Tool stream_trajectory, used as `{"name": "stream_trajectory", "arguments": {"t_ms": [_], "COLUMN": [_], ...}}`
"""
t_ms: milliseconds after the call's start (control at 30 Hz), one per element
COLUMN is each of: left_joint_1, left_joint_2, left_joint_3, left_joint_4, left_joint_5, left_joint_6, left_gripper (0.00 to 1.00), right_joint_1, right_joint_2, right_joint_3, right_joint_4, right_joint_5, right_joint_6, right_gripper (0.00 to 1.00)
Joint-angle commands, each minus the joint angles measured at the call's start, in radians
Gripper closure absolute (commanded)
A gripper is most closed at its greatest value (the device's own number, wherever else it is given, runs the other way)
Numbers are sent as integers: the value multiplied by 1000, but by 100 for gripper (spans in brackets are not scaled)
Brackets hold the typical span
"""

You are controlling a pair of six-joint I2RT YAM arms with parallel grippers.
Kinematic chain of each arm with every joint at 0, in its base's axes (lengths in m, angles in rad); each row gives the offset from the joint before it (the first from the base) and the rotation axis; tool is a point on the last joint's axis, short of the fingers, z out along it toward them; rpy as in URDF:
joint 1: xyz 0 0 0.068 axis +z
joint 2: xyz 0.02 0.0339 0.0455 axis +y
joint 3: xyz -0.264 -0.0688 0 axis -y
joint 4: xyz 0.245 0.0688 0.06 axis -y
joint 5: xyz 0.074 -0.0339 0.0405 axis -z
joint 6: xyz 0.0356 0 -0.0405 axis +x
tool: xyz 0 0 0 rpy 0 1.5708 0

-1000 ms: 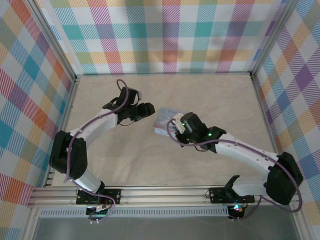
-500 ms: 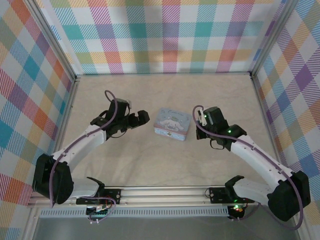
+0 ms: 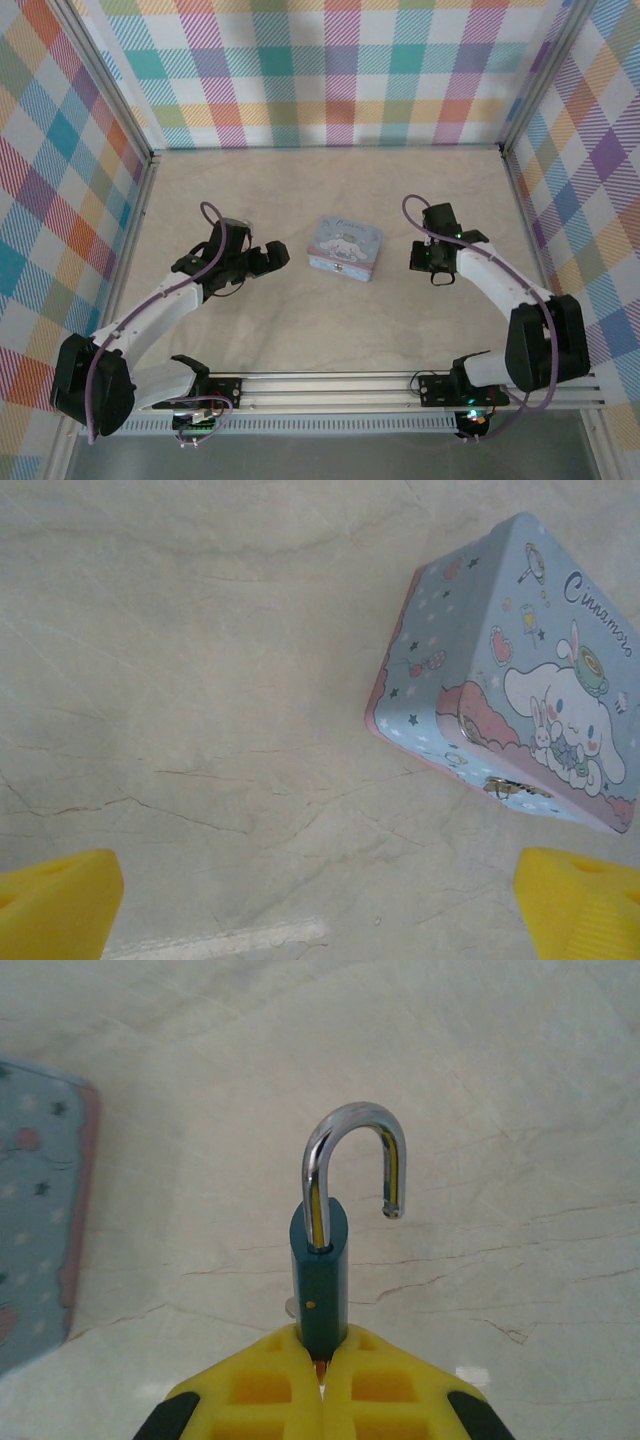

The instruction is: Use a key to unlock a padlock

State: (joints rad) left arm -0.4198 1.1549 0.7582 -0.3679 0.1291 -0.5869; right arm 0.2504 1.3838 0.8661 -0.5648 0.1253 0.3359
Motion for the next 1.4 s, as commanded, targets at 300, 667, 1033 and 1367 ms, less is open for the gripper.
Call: {"name": "stream_trajectory", "arguments": {"t_ms": [300, 667, 1033, 1367], "left_joint_1": [13, 13, 32, 102], "left_joint_2": [-31, -27, -29, -38], "left_joint_3": [-14, -11, 49, 78], "left_joint_4": [-22, -24, -89, -39], "left_joint_5": [-11, -23, -109, -350], "left_joint_6": [-20, -32, 31, 221], "left_gripper": [0, 0, 0, 0], "right_joint_1": [-78, -103, -105, -103], "right_joint_2": [198, 240, 11, -217], "right_joint_3": [95, 114, 64, -62], "right_joint_4": [36, 30, -15, 120], "right_joint_5": [-58, -62, 3, 191], "right_joint_6": [31, 51, 59, 27], "right_gripper": [100, 79, 42, 0]}}
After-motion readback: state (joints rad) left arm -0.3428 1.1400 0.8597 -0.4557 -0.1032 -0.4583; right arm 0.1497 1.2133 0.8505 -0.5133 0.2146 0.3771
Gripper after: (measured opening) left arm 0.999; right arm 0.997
